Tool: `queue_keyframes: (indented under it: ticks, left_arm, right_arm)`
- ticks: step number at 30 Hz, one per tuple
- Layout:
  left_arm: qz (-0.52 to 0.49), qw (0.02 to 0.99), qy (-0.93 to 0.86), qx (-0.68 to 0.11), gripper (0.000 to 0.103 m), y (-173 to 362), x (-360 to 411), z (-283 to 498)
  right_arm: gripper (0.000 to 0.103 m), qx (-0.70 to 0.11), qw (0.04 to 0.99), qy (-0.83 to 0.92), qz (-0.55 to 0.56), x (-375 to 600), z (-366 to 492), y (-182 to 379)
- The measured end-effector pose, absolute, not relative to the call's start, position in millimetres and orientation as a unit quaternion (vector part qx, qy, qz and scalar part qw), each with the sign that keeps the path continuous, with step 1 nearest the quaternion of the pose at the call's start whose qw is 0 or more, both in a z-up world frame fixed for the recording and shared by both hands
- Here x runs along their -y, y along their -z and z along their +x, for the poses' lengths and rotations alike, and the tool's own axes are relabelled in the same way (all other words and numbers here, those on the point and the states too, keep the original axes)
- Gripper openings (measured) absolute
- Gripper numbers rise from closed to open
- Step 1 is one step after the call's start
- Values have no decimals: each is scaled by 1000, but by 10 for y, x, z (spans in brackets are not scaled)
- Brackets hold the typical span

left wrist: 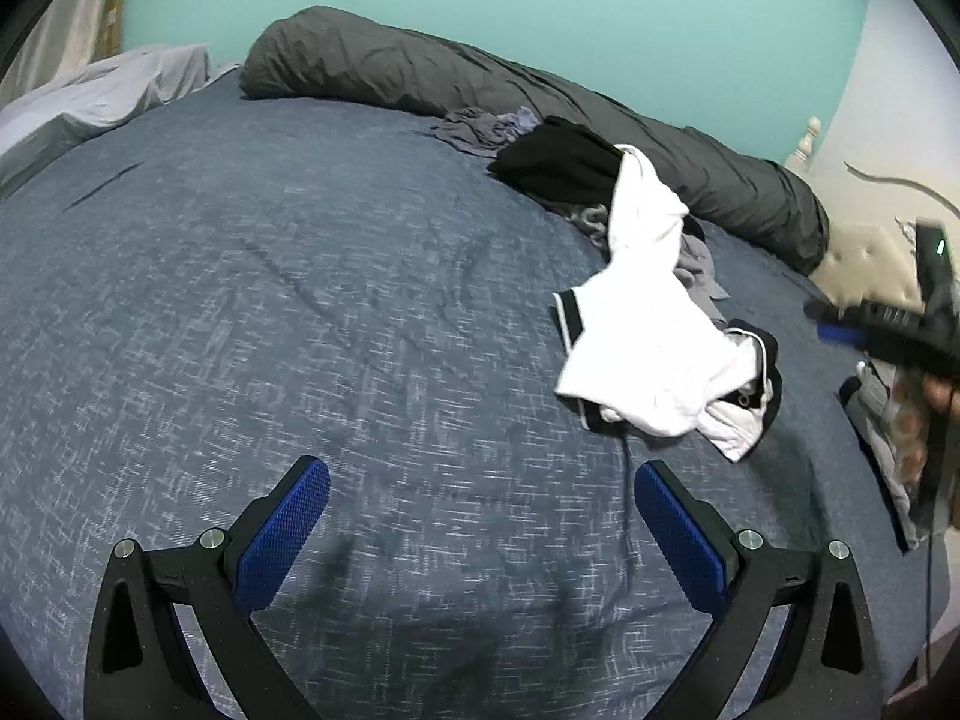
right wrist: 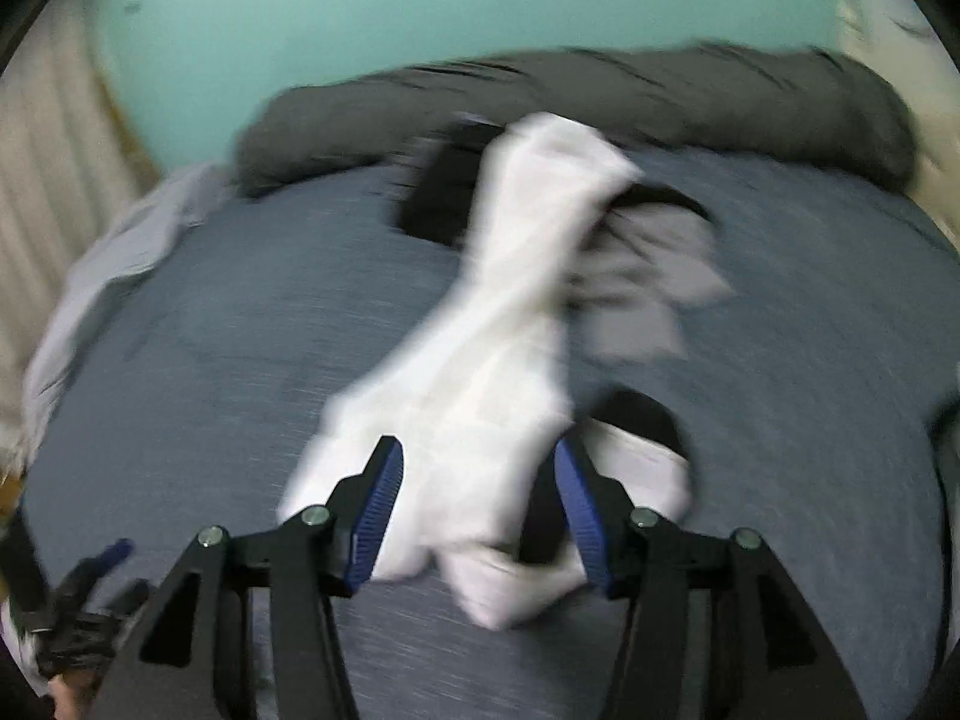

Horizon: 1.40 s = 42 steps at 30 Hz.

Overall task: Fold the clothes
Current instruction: 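Shake and lower the white shirt onto the bed with the right tool, then grasp the white shirt with the left tool while the right tool grips its black-trimmed hem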

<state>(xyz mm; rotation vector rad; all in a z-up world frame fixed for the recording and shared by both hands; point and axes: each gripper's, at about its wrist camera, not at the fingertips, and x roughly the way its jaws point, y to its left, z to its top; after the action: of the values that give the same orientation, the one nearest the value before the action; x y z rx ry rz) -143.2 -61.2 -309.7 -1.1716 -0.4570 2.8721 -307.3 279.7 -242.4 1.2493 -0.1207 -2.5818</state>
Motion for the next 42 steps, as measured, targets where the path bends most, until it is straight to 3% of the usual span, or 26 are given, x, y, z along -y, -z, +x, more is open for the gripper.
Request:
queue_keyframes:
  ticks: [7, 16, 27, 36, 40, 42]
  left_arm:
    - [-381, 54, -914, 127, 103, 3090, 289, -1673]
    - [-399, 89, -910, 67, 103, 3191, -193, -1965]
    - [-414, 138, -898, 67, 103, 2990, -854, -2606]
    - [-450, 134, -883, -7, 103, 3249, -1246, -3125]
    - [-475, 128, -871, -11, 94, 3433, -1232, -3294]
    - [-480, 126, -868, -14, 82, 3500, -1209, -3332]
  right_arm:
    - [54, 106, 81, 879, 458, -3378, -2928, 2972]
    - [54, 180, 101, 867, 454, -3499, -2899, 3336]
    - [54, 220, 106, 858, 452, -3522, -2911, 3478]
    - [54, 253, 102, 847, 456, -3536, -2978, 3549]
    - [54, 259, 103, 842, 462, -3582, -3019, 3608]
    - [54, 258, 107, 842, 462, -3596, -3021, 3625]
